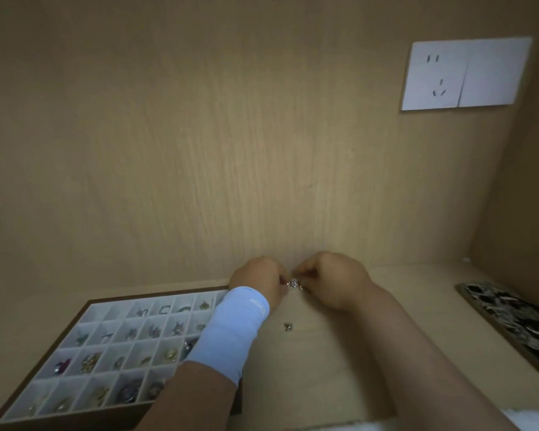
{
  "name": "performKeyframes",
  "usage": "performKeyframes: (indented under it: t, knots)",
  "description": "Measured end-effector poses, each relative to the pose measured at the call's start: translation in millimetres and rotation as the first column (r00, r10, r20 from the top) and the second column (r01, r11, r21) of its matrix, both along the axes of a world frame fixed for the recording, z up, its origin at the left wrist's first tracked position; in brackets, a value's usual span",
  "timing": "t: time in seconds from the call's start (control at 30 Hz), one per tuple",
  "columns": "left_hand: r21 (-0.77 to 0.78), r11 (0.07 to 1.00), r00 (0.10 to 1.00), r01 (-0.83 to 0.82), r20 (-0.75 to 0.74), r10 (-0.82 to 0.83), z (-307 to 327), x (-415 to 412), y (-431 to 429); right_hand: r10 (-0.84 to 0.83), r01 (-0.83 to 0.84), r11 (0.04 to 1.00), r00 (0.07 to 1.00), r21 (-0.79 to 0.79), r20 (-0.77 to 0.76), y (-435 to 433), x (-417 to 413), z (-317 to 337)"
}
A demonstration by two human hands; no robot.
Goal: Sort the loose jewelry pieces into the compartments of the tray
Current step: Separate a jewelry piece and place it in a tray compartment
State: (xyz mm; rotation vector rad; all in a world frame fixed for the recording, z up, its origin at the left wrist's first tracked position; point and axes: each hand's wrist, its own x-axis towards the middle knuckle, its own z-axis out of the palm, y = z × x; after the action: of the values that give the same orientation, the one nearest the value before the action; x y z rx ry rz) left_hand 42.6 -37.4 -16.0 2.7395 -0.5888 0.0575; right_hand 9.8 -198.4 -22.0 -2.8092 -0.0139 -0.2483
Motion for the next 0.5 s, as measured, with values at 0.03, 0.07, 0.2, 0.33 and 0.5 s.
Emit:
performKeyframes:
  t: [0.03,0.07,0.2,0.33,0.5]
  knots:
    - [0.0,1.0,1.0,0.003,0.002,-0.003,0,1,0,0.003,-0.003,1.0,1.0,0.001,-0.006,1,1,0]
    - [-0.01,1.0,1.0,0.003,0.003,-0.003,-1,1,1,0.002,-0.001,1.0,1.0,0.011,-0.017,2,1,0]
    - [-0.068,0.998,1.0,0.006,-0.019,-0.008,-2,2,9,-0.002,0.004,0.999,0.999,0.046,-0.042,4,2,1]
    - [-0.097,0.994,0.998,0.043,-0.044,-0.048,-1,1,15,-0.005,0.008,0.998,0.999,0.057,-0.054,5,3,2]
    - [-0.076,0.996,0.999,0.036,-0.036,-0.039,-4,0,18,0.008,-0.006,0.992,1.0,0.128,-0.019,10,1,5]
